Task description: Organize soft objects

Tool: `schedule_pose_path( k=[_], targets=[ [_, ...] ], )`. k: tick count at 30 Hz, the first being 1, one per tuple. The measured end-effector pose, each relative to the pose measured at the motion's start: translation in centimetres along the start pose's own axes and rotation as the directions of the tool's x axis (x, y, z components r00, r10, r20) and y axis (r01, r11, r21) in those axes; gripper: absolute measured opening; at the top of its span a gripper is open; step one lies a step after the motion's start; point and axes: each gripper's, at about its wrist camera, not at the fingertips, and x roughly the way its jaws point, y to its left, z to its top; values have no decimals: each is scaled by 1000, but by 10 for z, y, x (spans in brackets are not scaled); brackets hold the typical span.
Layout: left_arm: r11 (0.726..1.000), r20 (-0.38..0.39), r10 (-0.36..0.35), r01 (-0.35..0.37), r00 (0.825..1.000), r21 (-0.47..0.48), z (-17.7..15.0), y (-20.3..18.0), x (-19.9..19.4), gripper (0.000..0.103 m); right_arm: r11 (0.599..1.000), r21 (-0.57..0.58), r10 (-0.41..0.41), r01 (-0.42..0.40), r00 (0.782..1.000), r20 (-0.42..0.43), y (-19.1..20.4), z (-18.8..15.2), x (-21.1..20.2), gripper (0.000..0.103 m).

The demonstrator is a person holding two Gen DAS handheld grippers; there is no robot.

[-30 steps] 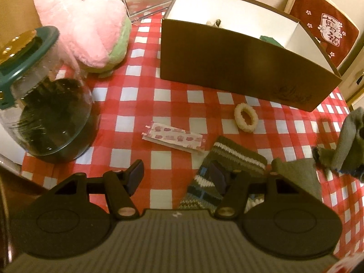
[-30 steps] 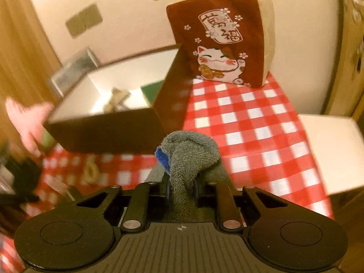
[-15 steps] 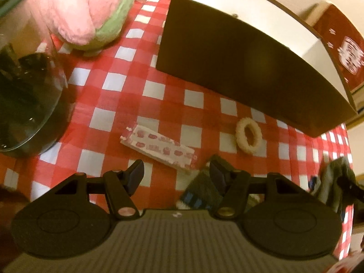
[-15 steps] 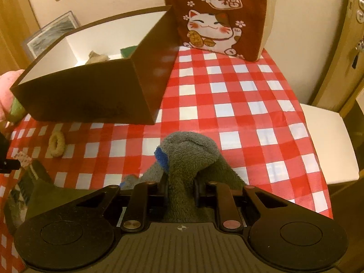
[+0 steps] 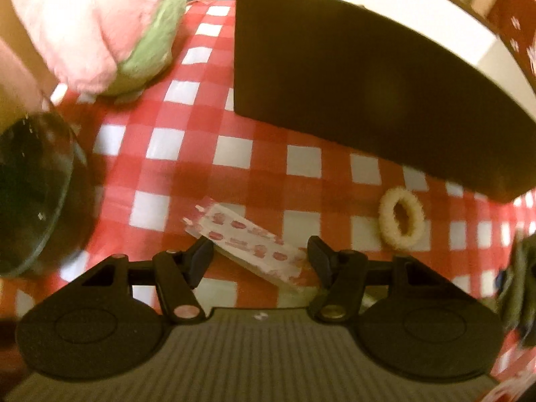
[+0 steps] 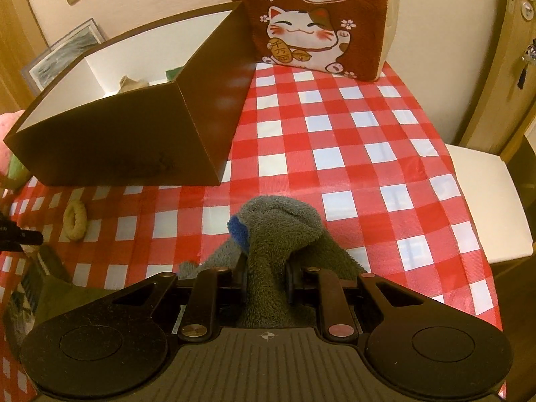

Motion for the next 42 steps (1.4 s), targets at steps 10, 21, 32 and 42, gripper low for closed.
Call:
schedule_pose_path(
  k=[10,21,32,42],
  targets=[
    [998,-3,-5,5,1000,63,-9,31,-12,53,1000,6,4,-4,1000,2,0,0,1,19],
    [996,-19,-56,55,998,-65,7,8,5,64,1000,7,5,-5,1000,4,0,0,3,20],
    [987,13,15,-17,1000,157,10,-21,9,31,1000,15,11,-11,1000,7,-2,-1,3,20],
    [991,56,-81,74,995,115,0,7,-10,6,1000,19,18,-19,1000,12,-3,-1,1,20]
  ],
)
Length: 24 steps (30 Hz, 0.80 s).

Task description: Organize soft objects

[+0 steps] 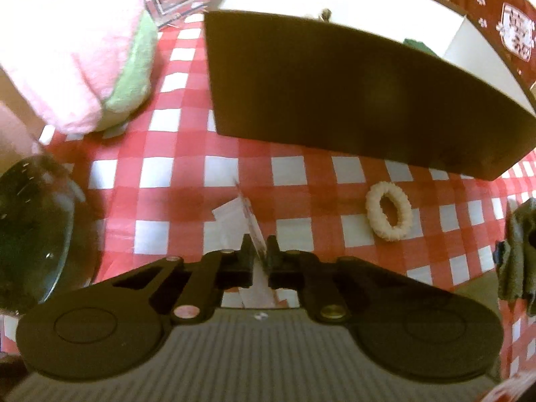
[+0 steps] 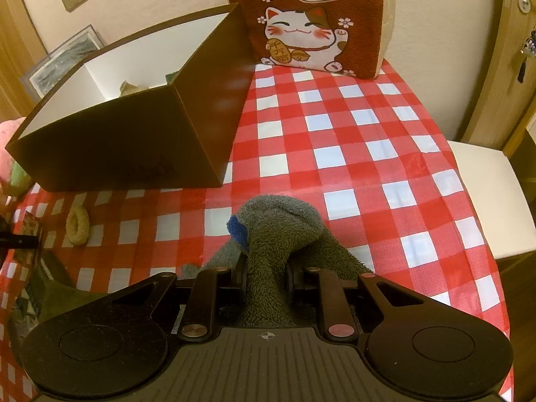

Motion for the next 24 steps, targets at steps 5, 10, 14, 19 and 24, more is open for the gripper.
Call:
schedule_pose_path(
  k=[5,10,14,19,24],
  targets=[
    [1000,29,-10,10,1000,0,-5,7,-14,2,1000,7,20,-20,1000,15,0,0,-4,20],
    [1000,68,-18,16,998,25,-8,7,-31,1,998,12,57,-57,997,47,1,2,-14,19],
    [999,101,-33,30,994,26,-8,3,-49,1,997,22,76,-78,994,78,0,5,-25,19],
    [999,143,-42,38,989,32,-5,0,-73,1,996,17,88,-91,988,125,0,9,-45,19],
    [999,183,-41,36,982,30,1,-1,-95,1,995,-2,102,-103,980,169,4,14,-65,19]
  ],
)
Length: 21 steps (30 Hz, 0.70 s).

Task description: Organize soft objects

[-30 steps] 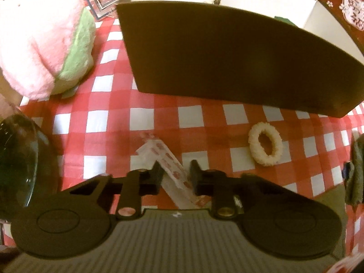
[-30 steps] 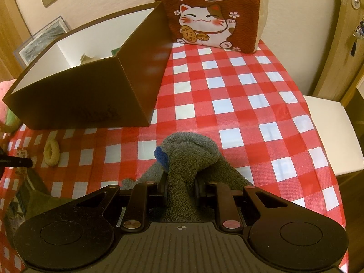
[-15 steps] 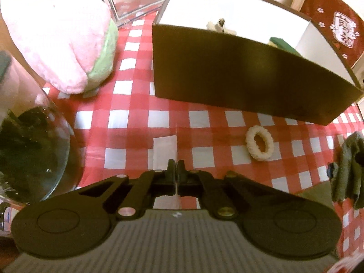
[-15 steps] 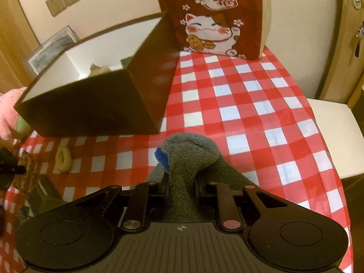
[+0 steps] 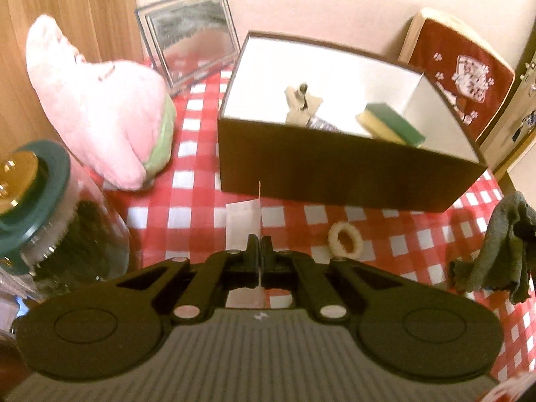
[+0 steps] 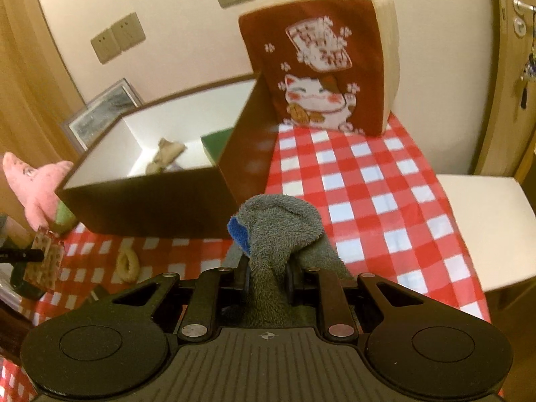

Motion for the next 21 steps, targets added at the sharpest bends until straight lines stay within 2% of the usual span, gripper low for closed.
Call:
schedule_pose_path(
  k=[12,21],
  targets=[
    [999,87,-20,16,996,47,24,-13,-34,1,997,-68,52,-45,993,107,18,26,-45,19],
    [997,137,-33,24,990,72,43,-24,-46,1,988,-141,86,-62,982,167,32,48,-64,19]
  ],
)
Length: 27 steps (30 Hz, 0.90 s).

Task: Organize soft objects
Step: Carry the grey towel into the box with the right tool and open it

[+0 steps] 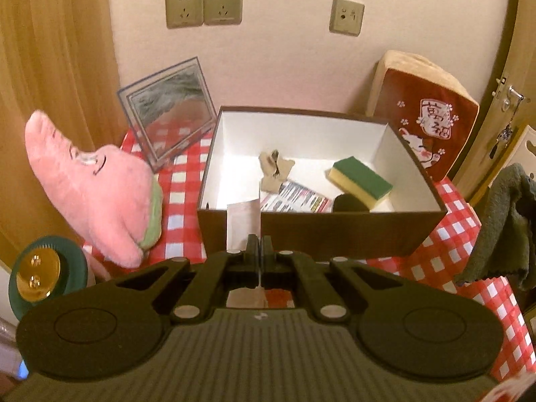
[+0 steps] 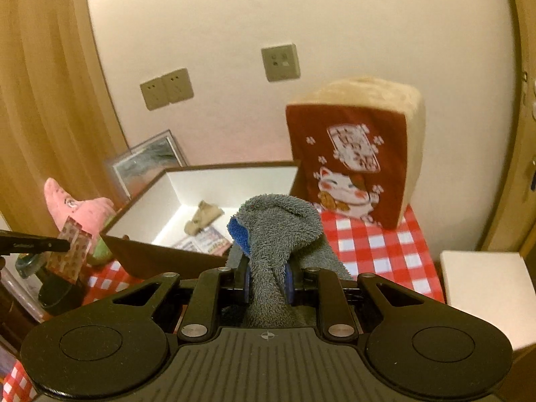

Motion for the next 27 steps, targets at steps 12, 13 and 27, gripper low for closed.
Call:
schedule_pose_path(
  k=[12,13,27],
  targets=[
    [999,57,-22,20,998,27,35,-12,0,1,997,-53,68,-64,996,62,15,37,6,19],
    [999,63,-23,21,998,30,39,-13,0,1,996,-57,74,-71,995,67,16,41,6,19],
    [996,85,-72,67,994,63,89,-31,19,1,982,-91,177,-166,975,134,35,102,36,19]
  ],
)
